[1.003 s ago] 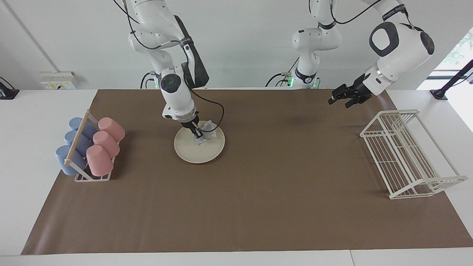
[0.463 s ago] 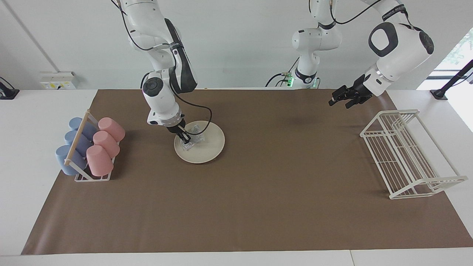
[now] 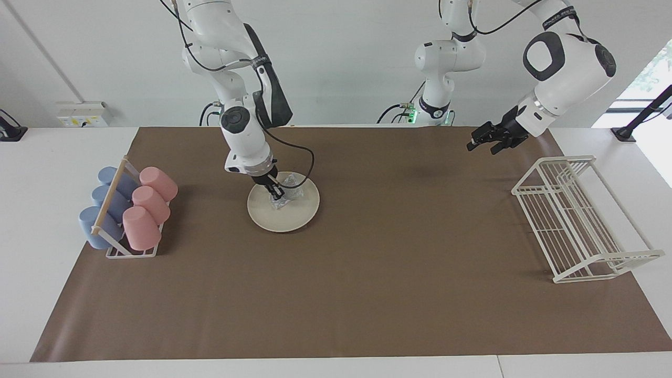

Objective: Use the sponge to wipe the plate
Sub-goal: 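Rub the cloth across the plate surface with the right gripper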

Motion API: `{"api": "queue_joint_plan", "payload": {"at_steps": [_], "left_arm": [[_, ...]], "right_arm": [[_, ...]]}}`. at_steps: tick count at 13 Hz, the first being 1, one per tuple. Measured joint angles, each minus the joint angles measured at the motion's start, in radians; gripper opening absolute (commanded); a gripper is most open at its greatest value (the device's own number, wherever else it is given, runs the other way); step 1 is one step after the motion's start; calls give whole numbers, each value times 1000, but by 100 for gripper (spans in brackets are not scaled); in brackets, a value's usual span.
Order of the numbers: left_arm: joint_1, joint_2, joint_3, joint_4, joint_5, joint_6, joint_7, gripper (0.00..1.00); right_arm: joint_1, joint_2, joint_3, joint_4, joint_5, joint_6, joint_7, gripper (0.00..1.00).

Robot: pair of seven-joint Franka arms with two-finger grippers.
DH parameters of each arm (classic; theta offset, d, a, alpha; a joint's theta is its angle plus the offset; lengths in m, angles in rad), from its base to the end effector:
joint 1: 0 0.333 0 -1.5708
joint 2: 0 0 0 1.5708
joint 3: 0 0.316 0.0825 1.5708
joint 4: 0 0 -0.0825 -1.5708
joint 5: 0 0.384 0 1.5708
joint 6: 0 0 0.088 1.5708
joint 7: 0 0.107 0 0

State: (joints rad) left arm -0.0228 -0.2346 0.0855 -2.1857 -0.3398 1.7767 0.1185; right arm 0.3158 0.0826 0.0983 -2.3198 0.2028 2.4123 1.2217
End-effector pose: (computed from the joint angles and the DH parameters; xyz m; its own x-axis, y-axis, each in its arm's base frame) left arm 0.4648 0.0020 0.4777 0.9891 0.0130 -0.1464 0.0638 -0.9354 0.3478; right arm 0.4729 0.2092 0.3071 0.5719 -0.8091 -0.1354 -0.8194 -0.5712 -0.0480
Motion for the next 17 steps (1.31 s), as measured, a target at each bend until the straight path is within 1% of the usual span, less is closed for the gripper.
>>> {"api": "queue_joint_plan", "payload": {"at_steps": [2,5,7,10,12,15,17], "left_arm": [[0,0,0,0,0,1,0,100],[0,0,-1,0,0,2,0,100],[0,0,-2,0,0,2,0,100],[-2,0,-2,0,0,3,0,100],[-9,0,-2,0,0,3,0,100],[-11,0,-2,0,0,3,-1,100],[-12,0,-2,0,0,3,-1,100]], "right_arm": [[36,0,2,0,0,2,43,0],[18,0,-1,-1,0,2,26,0],[-8,0,-2,-1,0,2,-21,0],[-86,0,-3,-1,1,2,-145,0],[-121,1,-5,-1,1,2,-194,0],[-112,2,-3,-1,1,2,-191,0],[-85,2,-2,-1,1,2,-153,0]]}}
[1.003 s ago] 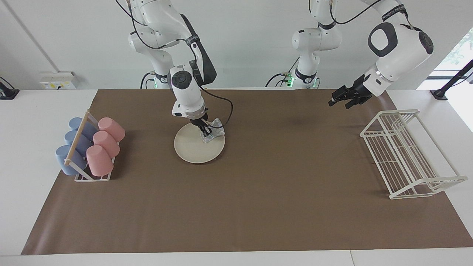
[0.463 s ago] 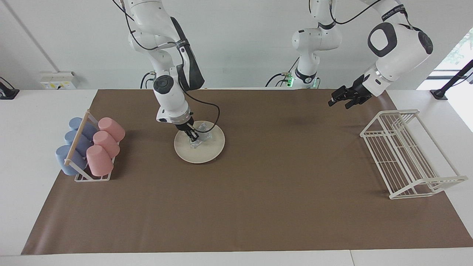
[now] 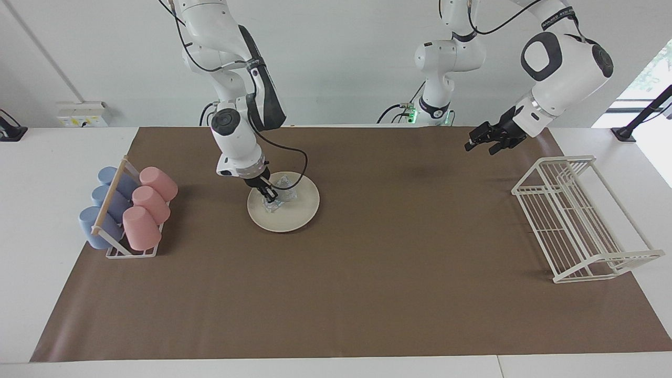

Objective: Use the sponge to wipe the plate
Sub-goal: 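Rub the cloth across the plate surface with the right gripper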

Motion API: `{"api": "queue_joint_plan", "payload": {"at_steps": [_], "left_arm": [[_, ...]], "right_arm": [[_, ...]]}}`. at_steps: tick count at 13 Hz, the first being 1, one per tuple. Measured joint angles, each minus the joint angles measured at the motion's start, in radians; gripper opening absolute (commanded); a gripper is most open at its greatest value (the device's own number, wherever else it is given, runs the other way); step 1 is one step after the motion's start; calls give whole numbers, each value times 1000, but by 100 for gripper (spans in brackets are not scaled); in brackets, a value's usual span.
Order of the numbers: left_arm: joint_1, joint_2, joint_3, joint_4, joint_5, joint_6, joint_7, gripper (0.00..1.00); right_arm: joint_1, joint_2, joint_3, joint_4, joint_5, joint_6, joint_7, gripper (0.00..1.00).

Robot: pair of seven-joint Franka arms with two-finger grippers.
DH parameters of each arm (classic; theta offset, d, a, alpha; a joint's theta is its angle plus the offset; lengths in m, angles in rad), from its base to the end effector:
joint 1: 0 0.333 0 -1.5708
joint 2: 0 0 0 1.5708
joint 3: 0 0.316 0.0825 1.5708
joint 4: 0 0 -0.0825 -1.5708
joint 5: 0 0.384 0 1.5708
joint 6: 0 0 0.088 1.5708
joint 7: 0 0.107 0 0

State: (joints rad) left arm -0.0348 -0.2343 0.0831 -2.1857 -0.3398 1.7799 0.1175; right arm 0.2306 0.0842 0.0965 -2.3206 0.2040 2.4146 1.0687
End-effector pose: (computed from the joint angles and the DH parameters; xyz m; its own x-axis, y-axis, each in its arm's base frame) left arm 0.4652 -0.0046 0.4778 0.9896 0.0009 -0.1441 0.0514 -0.9366 0.3467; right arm 0.4893 0.1672 0.3061 0.6246 -0.7705 -0.1270 -0.7805 -0.6215 -0.0681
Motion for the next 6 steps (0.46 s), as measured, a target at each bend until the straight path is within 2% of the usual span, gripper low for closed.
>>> {"api": "queue_joint_plan", "payload": {"at_steps": [6], "left_arm": [[-2,0,-2,0,0,0,0,100]], "right_arm": [[129,1,4,-2,0,25,200,0]]}}
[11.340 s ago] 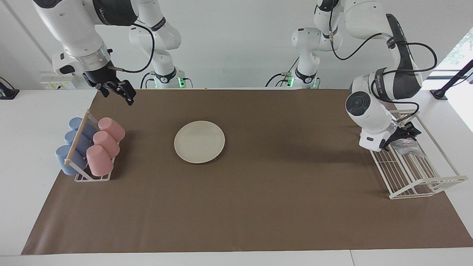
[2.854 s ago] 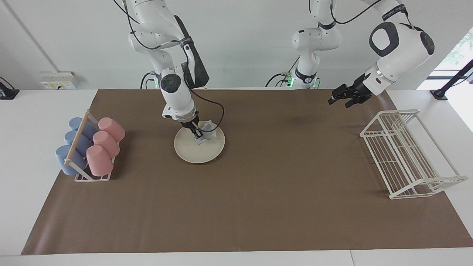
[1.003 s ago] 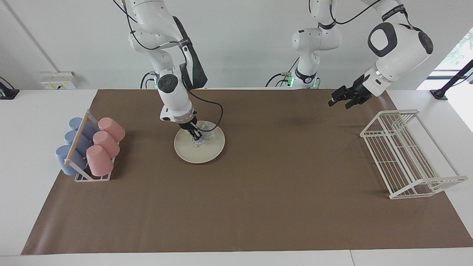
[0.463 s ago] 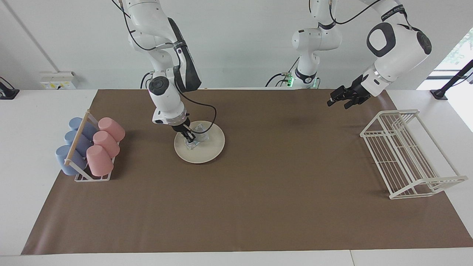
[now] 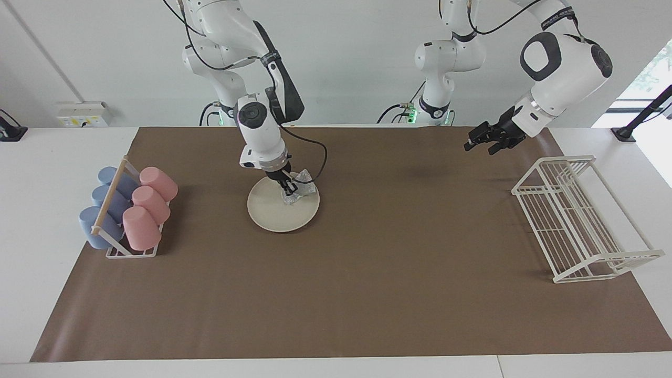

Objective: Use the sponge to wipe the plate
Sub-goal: 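Rub the cloth across the plate surface with the right gripper, then lift the cloth off the plate and bring it toward the left gripper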

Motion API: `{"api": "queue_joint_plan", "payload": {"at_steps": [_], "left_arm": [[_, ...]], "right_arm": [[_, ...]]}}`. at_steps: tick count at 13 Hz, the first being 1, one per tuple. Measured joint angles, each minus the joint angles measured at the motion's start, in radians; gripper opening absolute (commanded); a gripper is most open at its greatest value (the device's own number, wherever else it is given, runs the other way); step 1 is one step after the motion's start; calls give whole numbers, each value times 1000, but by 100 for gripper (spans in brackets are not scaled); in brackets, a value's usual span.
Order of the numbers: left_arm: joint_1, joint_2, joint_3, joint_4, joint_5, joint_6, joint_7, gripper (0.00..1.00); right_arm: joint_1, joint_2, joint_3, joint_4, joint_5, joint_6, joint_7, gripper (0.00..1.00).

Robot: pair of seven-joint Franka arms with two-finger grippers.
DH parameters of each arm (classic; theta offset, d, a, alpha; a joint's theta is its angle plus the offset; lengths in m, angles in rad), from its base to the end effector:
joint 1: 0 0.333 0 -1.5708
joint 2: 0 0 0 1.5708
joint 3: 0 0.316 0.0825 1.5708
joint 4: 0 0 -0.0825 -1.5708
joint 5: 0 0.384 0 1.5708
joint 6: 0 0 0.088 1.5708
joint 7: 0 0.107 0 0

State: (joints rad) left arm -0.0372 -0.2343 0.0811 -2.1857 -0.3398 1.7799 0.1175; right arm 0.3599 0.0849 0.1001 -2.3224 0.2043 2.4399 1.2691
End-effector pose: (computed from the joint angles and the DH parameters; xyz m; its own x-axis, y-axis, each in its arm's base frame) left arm 0.4651 -0.0067 0.4778 0.9896 -0.0033 -0.1441 0.0473 -0.9369 0.3463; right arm 0.4649 0.2308 0.3073 0.5689 -0.8118 -0.1315 -0.8221 -0.5659 -0.0630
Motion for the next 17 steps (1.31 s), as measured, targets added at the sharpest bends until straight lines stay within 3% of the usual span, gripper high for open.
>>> {"api": "queue_joint_plan", "payload": {"at_steps": [4,11,13,17], "left_arm": [[0,1,0,0,0,0,0,100],[-5,1,-2,0,-13,-1,-26,100],[-20,1,-5,0,-123,-7,-38,100],[-27,0,-7,0,-418,-56,-57,100]], "right_arm": [[1,2,-1,34,6,-12,72,0],[84,16,4,472,5,-515,331,0],[117,3,4,562,1,-606,382,0],[135,-38,4,670,-33,-673,425,0]]}}
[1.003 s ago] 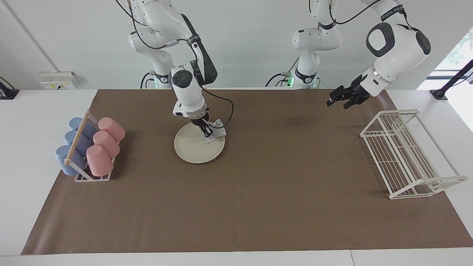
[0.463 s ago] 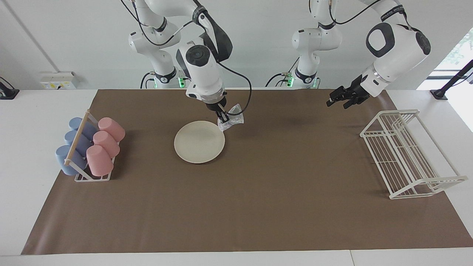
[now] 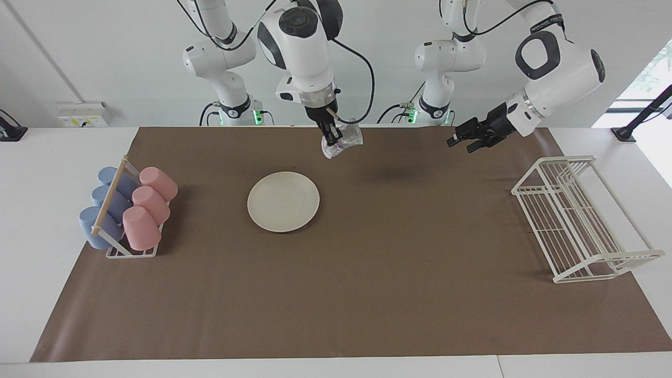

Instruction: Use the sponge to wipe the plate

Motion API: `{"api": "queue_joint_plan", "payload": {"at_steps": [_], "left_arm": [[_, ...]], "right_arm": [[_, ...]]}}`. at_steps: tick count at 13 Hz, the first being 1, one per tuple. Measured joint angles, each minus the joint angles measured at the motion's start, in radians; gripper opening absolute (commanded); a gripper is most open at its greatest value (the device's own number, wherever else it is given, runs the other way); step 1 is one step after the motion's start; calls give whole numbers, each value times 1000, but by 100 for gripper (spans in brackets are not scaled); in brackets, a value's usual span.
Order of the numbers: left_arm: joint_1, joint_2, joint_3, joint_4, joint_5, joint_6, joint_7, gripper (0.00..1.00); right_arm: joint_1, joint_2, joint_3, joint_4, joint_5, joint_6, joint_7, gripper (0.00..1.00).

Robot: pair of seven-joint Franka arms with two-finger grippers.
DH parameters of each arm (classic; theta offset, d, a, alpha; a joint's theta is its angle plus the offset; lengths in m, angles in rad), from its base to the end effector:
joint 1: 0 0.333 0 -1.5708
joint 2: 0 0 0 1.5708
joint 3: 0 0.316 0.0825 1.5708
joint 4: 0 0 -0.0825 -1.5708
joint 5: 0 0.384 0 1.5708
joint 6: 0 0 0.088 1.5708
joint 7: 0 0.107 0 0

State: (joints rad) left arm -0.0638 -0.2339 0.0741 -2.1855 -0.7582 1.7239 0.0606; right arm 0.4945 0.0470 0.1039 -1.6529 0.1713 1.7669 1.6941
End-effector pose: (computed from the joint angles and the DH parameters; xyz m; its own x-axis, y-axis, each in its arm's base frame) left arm 0.4657 -0.0569 0.4935 0.9717 0.0649 -0.2270 0.2034 -0.7181 0.6655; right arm 0.4746 0.3402 0.5778 0.4287 -0.8853 -0.1804 -0.9026 -0.4284 -0.0423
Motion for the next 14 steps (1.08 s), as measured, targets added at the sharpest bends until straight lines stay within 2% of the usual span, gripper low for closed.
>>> {"api": "queue_joint_plan", "payload": {"at_steps": [2,5,8,11,14], "left_arm": [[1,-1,1,0,-140,-15,-1,100],[-3,-3,-1,-5,-298,-36,-1,100],[-71,-13,-4,-24,-326,-27,23,100],[-162,-33,-7,-69,-368,9,151,100],[-189,-37,-8,-120,-461,12,272,100]], "right_arm": [[17,2,1,9,-3,-7,72,0],[132,56,2,36,-59,23,302,0],[175,122,2,112,-81,24,386,0],[169,131,-5,130,-81,23,386,0],[169,131,-5,133,-81,23,386,0]]}}
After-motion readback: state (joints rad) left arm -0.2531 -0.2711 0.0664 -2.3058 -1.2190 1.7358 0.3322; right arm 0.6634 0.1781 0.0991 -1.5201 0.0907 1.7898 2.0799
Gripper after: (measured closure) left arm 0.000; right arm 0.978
